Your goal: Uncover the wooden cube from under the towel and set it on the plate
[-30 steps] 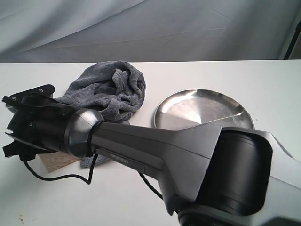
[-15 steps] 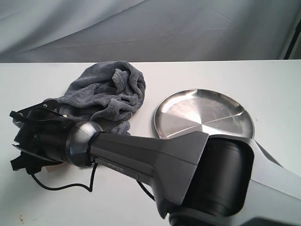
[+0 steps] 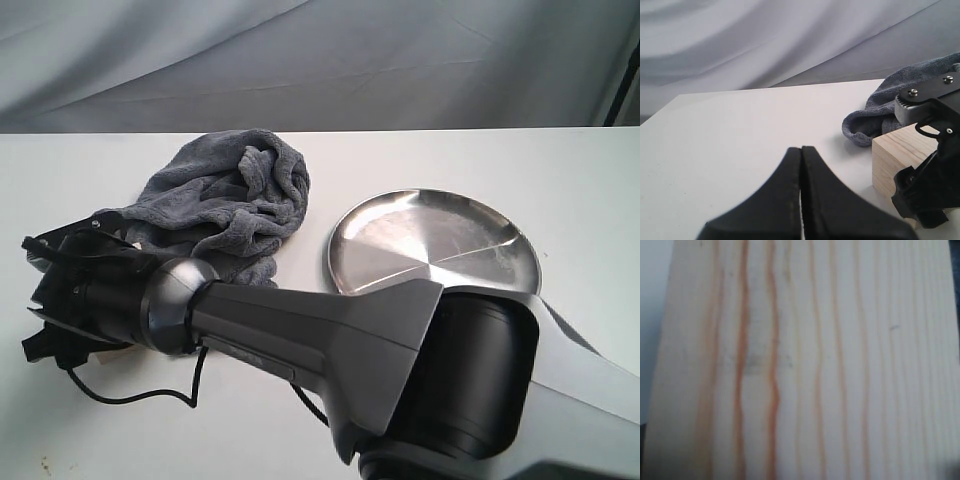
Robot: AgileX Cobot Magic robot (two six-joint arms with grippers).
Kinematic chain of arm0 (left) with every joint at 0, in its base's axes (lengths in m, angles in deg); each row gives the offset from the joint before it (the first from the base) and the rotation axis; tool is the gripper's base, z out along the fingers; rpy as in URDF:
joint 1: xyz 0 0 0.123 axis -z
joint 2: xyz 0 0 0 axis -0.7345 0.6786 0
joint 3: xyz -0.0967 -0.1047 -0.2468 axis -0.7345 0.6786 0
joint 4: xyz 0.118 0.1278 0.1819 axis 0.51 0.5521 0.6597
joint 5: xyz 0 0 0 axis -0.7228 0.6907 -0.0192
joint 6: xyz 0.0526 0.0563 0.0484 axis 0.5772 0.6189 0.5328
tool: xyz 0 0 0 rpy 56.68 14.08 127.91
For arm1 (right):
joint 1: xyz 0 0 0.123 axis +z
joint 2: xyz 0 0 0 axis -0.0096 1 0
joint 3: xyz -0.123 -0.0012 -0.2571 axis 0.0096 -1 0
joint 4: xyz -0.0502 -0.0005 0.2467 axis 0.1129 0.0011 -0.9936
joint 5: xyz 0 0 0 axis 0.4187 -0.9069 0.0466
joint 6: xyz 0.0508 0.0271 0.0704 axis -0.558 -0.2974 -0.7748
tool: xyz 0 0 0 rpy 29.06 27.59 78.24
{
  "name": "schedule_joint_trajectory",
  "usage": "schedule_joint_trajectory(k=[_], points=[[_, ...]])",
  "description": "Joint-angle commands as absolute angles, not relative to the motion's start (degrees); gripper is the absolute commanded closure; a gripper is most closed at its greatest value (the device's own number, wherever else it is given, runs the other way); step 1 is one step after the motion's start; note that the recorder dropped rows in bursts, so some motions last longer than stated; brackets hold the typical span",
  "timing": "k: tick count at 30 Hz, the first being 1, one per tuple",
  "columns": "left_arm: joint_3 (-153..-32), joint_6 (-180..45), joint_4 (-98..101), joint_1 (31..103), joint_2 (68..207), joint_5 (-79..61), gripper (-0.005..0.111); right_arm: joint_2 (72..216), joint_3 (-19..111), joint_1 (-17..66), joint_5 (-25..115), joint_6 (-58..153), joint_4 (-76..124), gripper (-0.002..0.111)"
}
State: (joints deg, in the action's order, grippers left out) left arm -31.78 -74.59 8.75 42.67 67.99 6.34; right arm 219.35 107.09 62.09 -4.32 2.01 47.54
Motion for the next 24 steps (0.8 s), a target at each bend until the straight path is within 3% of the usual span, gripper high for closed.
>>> schedule_joint_trajectory(k=[1,24], points=[[-31.51,-74.59,8.1,42.84,67.79,6.24,0.107,217.76,107.16,62.07,-4.93,2.29,49.97,0.06],[-31.51,-74.59,8.1,42.84,67.79,6.24,0.107,212.65,107.16,62.15,-8.03,2.18,52.25,0.07]])
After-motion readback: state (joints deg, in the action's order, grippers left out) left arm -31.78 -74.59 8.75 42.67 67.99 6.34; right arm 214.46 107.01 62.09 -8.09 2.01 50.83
